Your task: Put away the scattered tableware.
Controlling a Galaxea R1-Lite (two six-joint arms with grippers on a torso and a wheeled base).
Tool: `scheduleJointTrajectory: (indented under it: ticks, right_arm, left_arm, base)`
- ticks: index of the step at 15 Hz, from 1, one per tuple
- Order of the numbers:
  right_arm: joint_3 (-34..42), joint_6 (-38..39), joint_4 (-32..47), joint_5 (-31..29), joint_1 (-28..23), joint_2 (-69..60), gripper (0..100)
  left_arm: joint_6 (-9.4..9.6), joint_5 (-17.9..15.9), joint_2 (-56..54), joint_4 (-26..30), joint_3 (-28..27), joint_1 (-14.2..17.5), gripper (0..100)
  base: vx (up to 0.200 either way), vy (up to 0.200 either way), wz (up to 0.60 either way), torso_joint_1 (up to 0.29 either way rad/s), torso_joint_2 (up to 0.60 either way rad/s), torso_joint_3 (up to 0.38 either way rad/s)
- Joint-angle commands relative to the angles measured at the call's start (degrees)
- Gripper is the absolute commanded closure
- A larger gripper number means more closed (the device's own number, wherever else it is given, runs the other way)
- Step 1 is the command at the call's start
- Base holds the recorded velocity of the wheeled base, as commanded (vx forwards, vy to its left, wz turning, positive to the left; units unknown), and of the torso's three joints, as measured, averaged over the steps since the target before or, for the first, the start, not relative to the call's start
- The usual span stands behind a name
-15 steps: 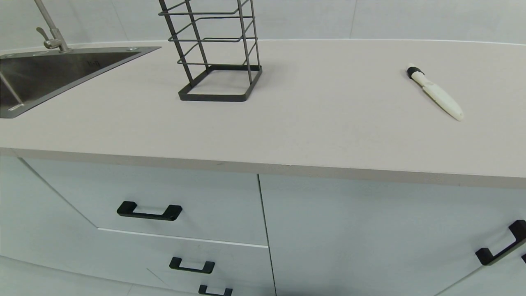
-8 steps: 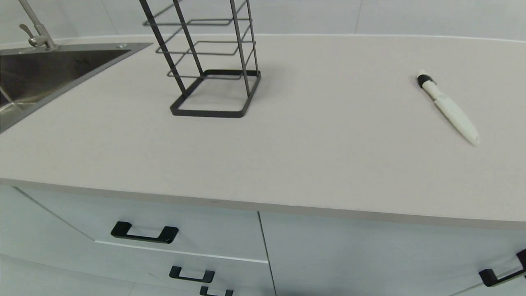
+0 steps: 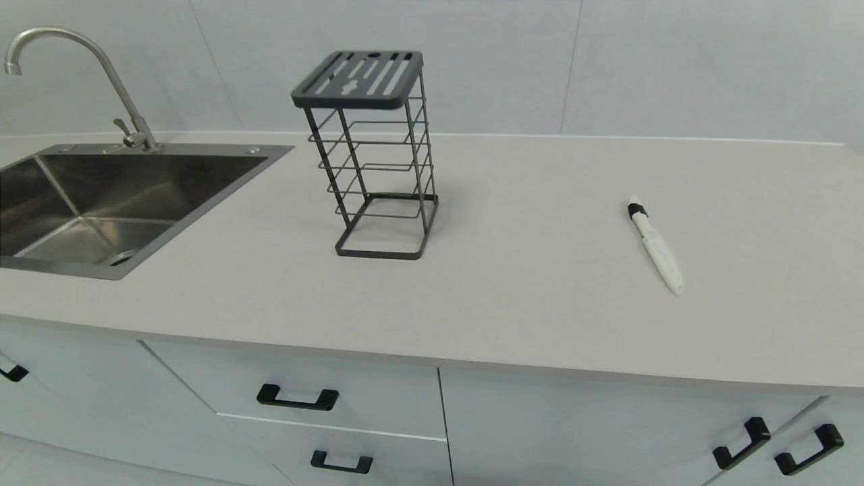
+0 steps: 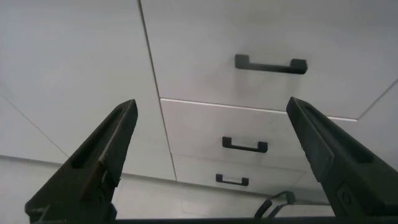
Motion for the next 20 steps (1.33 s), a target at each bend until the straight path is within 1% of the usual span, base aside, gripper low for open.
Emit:
scheduleJointTrajectory:
  ticks: [1, 5, 16, 20]
  right_arm:
    - [0.0, 0.0, 0.0, 0.0, 0.0, 0.0, 0]
    - [0.0, 0.0, 0.0, 0.0, 0.0, 0.0, 0]
    - [0.0, 0.1, 0.0, 0.0, 0.0, 0.0, 0]
    - [0.0, 0.2, 0.0, 0.0, 0.0, 0.0, 0]
  left_arm:
    - [-0.01, 0.0, 0.1, 0.0, 0.0, 0.0, 0]
    - [-0.01, 0.0, 0.1, 0.0, 0.0, 0.0, 0]
    - [-0.01, 0.0, 0.1, 0.0, 0.0, 0.0, 0]
    - [-0.01, 0.0, 0.1, 0.0, 0.0, 0.0, 0]
  base:
    - [0.0, 0.0, 0.0, 0.154, -0.49, -0.207]
    - [0.0, 0.0, 0.0, 0.36, -0.48, -0.232]
    - [0.0, 0.0, 0.0, 0.286, -0.54, -0.26]
    - [0.0, 0.0, -0.6, 0.283, -0.57, -0.266]
